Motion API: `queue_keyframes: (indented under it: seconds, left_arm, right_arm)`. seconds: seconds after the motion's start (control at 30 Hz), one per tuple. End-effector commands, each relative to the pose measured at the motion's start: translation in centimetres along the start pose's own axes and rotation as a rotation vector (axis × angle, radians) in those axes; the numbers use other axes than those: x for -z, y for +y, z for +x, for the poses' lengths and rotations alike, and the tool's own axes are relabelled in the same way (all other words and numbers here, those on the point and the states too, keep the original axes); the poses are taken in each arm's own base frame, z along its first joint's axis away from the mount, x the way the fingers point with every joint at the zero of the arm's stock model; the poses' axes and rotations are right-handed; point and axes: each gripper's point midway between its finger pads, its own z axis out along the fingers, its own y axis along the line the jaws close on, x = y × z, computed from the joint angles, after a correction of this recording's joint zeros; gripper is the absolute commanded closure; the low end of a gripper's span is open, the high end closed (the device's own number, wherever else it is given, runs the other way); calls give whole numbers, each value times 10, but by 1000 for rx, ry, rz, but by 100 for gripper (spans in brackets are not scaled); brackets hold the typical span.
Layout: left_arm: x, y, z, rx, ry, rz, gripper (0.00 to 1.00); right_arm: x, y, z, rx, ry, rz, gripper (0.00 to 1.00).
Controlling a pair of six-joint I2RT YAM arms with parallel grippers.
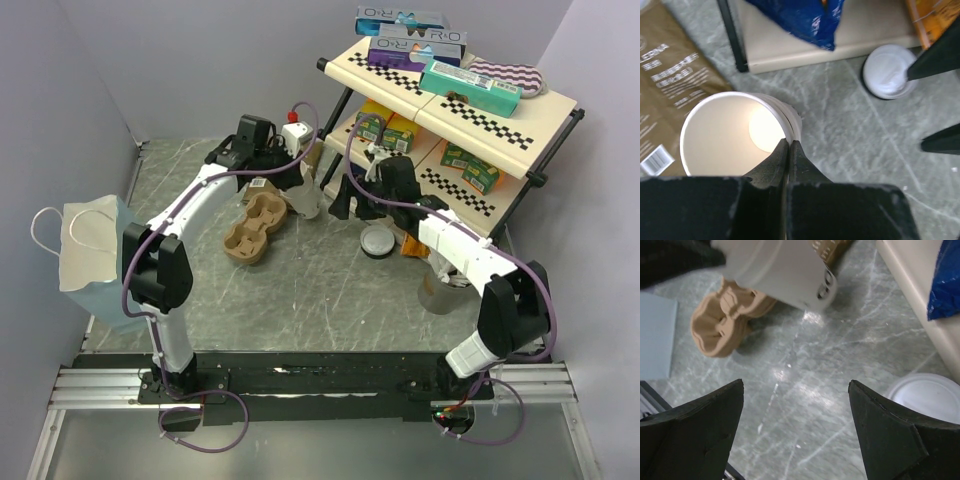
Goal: Pack the takeout coffee
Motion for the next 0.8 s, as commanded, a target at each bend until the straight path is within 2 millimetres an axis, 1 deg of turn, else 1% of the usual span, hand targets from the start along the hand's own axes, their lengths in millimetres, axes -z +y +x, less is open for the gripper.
queue_keyframes:
  seconds: [0.0, 0.1, 0.17, 0.2, 0.27, 0.3, 0.4, 0.43, 0.5, 0.53, 0.7, 0.77]
  left_arm:
    - [4, -19, -31, 6, -104, 87, 99]
    - [5, -21, -26, -18, -86, 102, 99]
    - [9, -25, -26, -32, -87, 116, 99]
    - [11, -26, -22, -43, -82, 125, 99]
    - [17, -30, -23, -58, -91, 133, 99]
    - [17, -32, -19, -62, -83, 138, 99]
    - [22, -35, -20, -71, -89, 148, 99]
    - [23, -36, -21, -71, -90, 152, 99]
    - [24, -39, -22, -64, -94, 166, 99]
    - [25, -40, -24, -62, -99, 166, 99]
    - [27, -41, -32, -56, -115, 169, 99]
    - [27, -42, -31, -48, -109, 175, 99]
  right_arm:
    - [0, 28, -47, -40, -132, -72, 8]
    - [-9, 30, -49, -68, -122, -82, 8]
    - [-22, 28, -48, -96, -107, -80, 8]
    - [-25, 30, -50, -111, -108, -86, 8]
    - [-35, 31, -54, -123, -105, -94, 8]
    - [-37, 31, -56, -137, -108, -95, 8]
    - [-46, 32, -65, -147, -112, -99, 8]
    - [-51, 31, -64, -153, -109, -99, 8]
    - [-54, 33, -65, -155, -105, -111, 8]
    - [-58, 32, -63, -159, -94, -112, 8]
    - [-67, 27, -53, -189, -66, -108, 9]
    - [-70, 26, -51, -192, -59, -105, 9]
